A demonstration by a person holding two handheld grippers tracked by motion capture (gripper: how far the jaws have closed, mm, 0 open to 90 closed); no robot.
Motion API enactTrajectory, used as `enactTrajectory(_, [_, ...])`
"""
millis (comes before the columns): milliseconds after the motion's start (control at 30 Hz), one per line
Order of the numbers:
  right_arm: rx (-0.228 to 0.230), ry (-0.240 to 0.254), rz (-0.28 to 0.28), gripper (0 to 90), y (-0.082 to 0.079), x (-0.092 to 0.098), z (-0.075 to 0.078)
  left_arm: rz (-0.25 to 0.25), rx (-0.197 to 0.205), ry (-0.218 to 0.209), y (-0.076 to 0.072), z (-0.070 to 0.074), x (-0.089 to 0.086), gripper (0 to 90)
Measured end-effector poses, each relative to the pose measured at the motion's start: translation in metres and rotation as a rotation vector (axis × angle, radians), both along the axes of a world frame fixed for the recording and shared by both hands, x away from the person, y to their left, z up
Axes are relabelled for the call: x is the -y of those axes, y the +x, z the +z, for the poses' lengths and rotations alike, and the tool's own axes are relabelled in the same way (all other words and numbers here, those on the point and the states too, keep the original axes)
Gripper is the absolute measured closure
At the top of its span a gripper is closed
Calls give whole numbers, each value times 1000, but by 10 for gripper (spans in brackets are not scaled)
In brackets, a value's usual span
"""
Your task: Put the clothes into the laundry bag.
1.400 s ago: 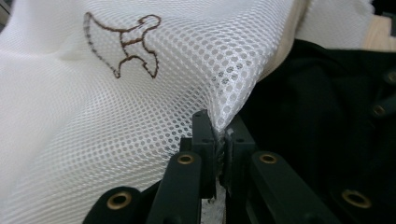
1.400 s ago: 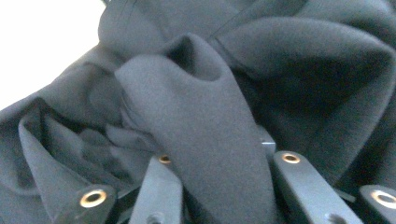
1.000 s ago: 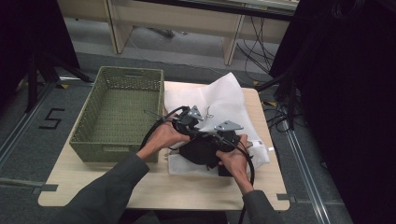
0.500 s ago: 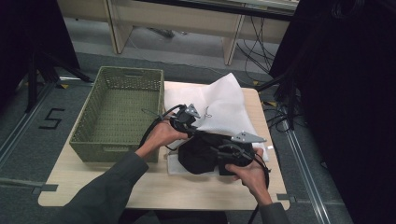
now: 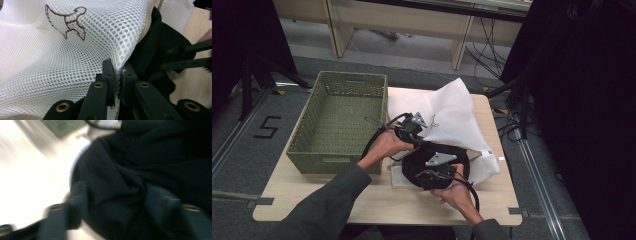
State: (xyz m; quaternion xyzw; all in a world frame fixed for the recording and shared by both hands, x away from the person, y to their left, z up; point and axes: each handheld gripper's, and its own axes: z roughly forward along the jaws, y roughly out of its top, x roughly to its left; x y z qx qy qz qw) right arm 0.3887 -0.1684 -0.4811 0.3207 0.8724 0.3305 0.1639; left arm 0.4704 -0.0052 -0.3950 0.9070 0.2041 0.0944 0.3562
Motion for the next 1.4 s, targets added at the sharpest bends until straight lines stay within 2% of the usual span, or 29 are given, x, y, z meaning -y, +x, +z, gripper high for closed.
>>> enactTrajectory(33, [9,-7,1,659,2,-1,-1,-4,-1,5,0,0,0,840])
enactTrajectory(67, [-7,0,-4,737,6,0,1,-4,-2,4,-1,0,0,841])
enactTrajectory(100, [1,3,-14,765,9,-1,0,-3,-6,7,-1,-1,0,842])
enactTrajectory(200, [58,-24,-26,790,16,3,11,-5,-9,9,-4,1,-1,844])
enactTrajectory(233, [83,-12,-51,793,18,6,18,7,-12,-14,-5,0,-1,845])
enactTrajectory(267, [116,25,-93,795,22,9,23,-8,-9,8,-4,2,-2,846])
enactTrajectory(300, [138,36,-116,795,28,13,29,-9,-10,9,-3,2,-3,846])
enactTrajectory(333, [150,31,-139,795,34,18,33,10,-18,-10,-4,1,-2,846])
enactTrajectory(367, [206,26,-167,795,42,21,33,7,-17,-5,-4,1,-2,846])
enactTrajectory(400, [205,17,-184,795,47,22,31,14,-25,-12,-4,0,0,846])
enactTrajectory(433, [195,9,-208,794,56,25,26,-7,-22,18,-2,0,-1,845])
enactTrajectory(467, [187,0,-214,794,63,26,20,-6,-25,21,-2,-1,0,844])
enactTrajectory(500, [155,19,-232,793,67,26,15,12,-27,4,-3,-2,2,842])
enactTrajectory(600, [145,43,-229,790,68,25,12,17,-15,18,-1,-4,0,829])
enactTrajectory(633, [142,68,-239,789,68,24,15,34,-18,-3,-2,-6,0,818])
enactTrajectory(667, [155,61,-217,789,68,27,17,39,-15,-12,-2,-8,-1,814])
enactTrajectory(700, [139,98,-234,787,67,29,18,47,-13,-15,-3,-9,-1,798])
enactTrajectory(733, [126,107,-238,786,66,30,18,67,-6,-45,-5,-11,0,766])
enactTrajectory(833, [116,127,-238,784,65,31,21,78,15,-68,-10,-18,2,737])
enactTrajectory(867, [119,137,-241,784,65,32,21,95,12,-90,-12,-21,3,697])
enactTrajectory(933, [126,132,-228,784,65,34,22,101,25,-101,-13,-25,4,664])
enactTrajectory(1000, [122,131,-223,784,65,34,22,123,36,-118,-17,-24,4,571])
enactTrajectory(1033, [121,133,-225,784,65,34,22,128,51,-111,-20,-22,3,504])
enactTrajectory(1100, [121,132,-222,784,65,35,22,132,106,-104,-30,-14,-2,463])
enactTrajectory(1133, [109,138,-228,784,65,34,22,134,121,-110,-37,-10,-6,432])
enactTrajectory(1200, [134,147,-229,784,66,35,20,121,145,-140,-53,-6,-14,411])
enactTrajectory(1233, [127,144,-226,783,66,35,21,120,148,-139,-61,-6,-18,414])
enactTrajectory(1300, [123,152,-229,783,67,35,21,100,123,-134,-76,-13,-24,417])
enactTrajectory(1400, [128,149,-228,782,66,35,21,80,72,-117,-95,-40,-27,413])
